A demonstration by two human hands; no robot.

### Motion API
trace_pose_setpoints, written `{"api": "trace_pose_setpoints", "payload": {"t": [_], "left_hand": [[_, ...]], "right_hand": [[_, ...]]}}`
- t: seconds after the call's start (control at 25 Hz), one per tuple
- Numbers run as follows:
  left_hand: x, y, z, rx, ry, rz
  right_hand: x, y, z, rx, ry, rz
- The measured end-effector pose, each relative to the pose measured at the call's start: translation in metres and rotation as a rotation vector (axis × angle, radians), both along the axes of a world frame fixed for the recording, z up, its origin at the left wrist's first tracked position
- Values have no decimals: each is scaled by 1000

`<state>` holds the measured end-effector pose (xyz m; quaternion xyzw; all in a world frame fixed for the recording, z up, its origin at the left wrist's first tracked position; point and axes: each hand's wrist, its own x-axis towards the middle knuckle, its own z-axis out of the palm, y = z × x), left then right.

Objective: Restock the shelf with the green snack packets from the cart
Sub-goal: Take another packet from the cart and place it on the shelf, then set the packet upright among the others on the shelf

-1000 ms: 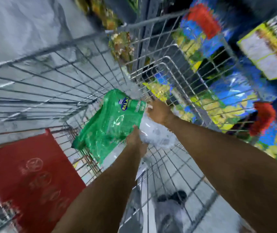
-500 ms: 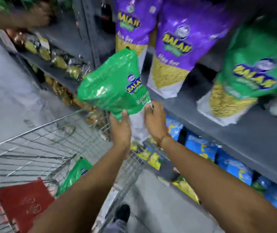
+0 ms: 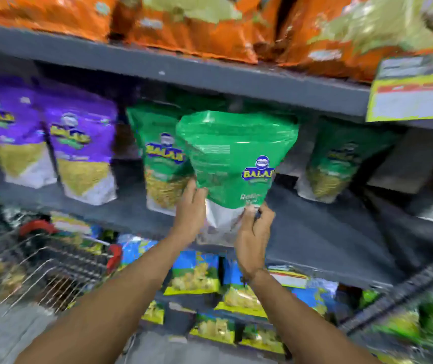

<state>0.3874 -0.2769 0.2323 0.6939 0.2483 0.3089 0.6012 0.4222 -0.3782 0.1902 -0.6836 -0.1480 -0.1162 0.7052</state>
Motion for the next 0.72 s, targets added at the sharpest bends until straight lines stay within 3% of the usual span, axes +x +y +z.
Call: {"api": "trace_pose_setpoints", "payload": {"t": [0.2, 0.28, 0.32, 0.4, 0.44, 0.56, 0.64, 0.72], "left_hand": [[94, -15, -14, -25, 242, -253], [104, -20, -30, 75, 417, -160], [105, -26, -39, 125, 433, 1], [94, -46, -45, 87, 335, 256], [90, -59, -45, 7, 277, 270], [100, -71, -39, -293, 162, 115], [113, -57, -30, -479, 82, -85], [122, -34, -25, -536, 45, -86]], "right_hand": [[67, -28, -2, -112, 155, -95], [79, -30, -10, -125, 231, -123], [85, -31, -10, -81, 260, -146], [97, -36, -2, 80, 323, -141], [105, -37, 2, 159, 365, -91], [117, -45, 3, 195, 462, 39], [109, -48, -5, 209, 437, -71], [100, -49, -9, 213, 382, -237]]}}
